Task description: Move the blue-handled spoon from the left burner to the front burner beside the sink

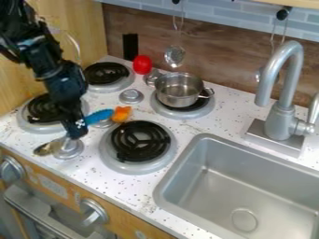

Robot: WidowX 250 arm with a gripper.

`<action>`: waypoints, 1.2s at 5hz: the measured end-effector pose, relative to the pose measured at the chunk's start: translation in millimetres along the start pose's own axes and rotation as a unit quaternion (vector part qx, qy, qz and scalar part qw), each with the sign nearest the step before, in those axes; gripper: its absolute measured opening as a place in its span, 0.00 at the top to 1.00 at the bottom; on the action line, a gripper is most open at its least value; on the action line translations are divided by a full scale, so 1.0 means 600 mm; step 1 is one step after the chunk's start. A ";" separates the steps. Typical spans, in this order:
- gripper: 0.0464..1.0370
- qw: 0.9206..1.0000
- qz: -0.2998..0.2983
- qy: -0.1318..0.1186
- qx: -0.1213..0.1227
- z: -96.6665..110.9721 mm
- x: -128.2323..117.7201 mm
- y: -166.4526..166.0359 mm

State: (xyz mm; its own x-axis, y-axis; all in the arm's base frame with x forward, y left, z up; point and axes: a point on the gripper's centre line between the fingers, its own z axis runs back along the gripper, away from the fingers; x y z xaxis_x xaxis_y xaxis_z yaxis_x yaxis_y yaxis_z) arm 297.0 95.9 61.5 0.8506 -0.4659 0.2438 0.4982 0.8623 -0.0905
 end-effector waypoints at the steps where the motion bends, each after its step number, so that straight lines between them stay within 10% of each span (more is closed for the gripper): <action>1: 0.65 1.000 -0.012 -0.003 -0.004 -0.013 0.022 -0.023; 6: 0.65 1.000 0.000 -0.007 0.007 -0.073 0.133 -0.028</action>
State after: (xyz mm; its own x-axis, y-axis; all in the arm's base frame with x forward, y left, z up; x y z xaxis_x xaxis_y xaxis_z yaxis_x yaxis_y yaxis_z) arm 363.9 35.5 40.5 0.8481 -0.4636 0.2565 0.4961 0.8649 -0.0769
